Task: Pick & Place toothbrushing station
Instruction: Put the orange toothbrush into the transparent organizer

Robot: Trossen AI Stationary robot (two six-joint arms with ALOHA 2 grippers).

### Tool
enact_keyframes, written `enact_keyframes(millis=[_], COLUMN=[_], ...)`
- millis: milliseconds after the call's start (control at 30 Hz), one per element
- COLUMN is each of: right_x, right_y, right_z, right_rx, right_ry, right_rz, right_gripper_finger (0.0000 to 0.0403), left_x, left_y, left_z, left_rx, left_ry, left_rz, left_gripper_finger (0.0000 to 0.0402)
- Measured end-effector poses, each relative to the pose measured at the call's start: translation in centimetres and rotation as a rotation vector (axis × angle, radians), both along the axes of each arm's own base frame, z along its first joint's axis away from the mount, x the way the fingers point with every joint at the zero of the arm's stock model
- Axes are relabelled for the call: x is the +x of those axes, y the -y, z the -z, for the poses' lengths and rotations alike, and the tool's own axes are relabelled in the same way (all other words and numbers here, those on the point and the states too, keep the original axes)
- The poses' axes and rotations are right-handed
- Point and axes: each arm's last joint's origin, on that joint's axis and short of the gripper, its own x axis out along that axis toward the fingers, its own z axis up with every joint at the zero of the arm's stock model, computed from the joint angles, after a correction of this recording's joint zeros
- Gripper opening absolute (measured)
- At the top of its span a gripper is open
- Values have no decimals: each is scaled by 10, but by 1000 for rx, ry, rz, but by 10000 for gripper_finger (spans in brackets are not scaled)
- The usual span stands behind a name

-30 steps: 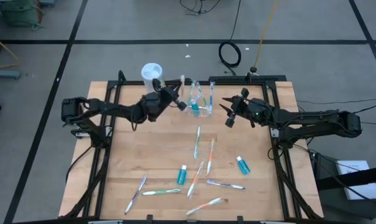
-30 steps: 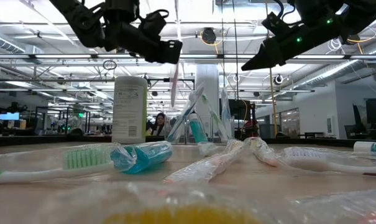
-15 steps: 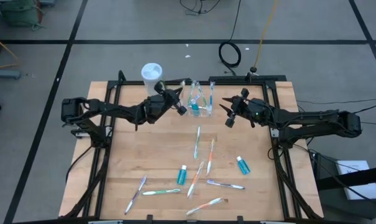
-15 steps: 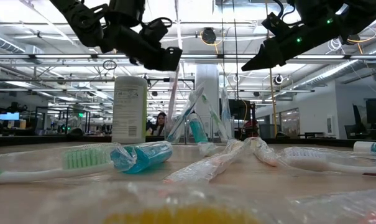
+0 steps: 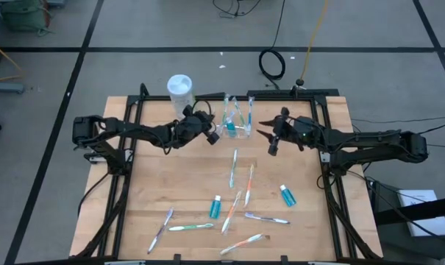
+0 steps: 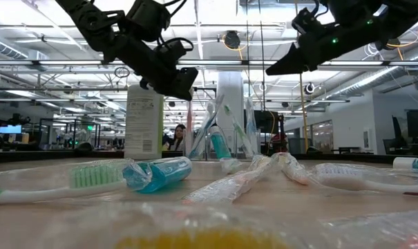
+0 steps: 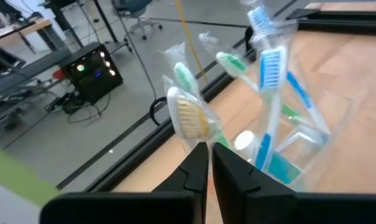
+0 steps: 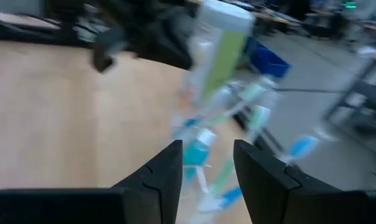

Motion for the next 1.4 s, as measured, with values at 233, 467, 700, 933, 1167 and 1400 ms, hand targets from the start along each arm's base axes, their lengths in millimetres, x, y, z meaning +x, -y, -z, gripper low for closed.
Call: enact_keyframes(millis=[233,467,700,933,1167,1400], right_x=[9,28,39,42,52,51], right_y=[-4,-14,-35,-77,-96,-103], right_z=[10,24,24,21,40,87], right_rx=[91,158,367,331,439,704], right_ry=[-21,-11,100,66,-152,-344], right_rz=[-152,-215,-250,-229,-72,72], right_gripper_finger=[144,181,184,164,162,162], left_x=[0,0,-6,-23,-32,-32], left_y=[1,0,-3,4,10,6], left_z=[0,1,-12,-52,-70,-69], left_rx=[-2,11,43,103,148,179], left_ry=[-6,-22,2,107,136,95], left_rz=[10,14,-25,-7,13,30], left_gripper_finger=[67,122,149,150,150,150])
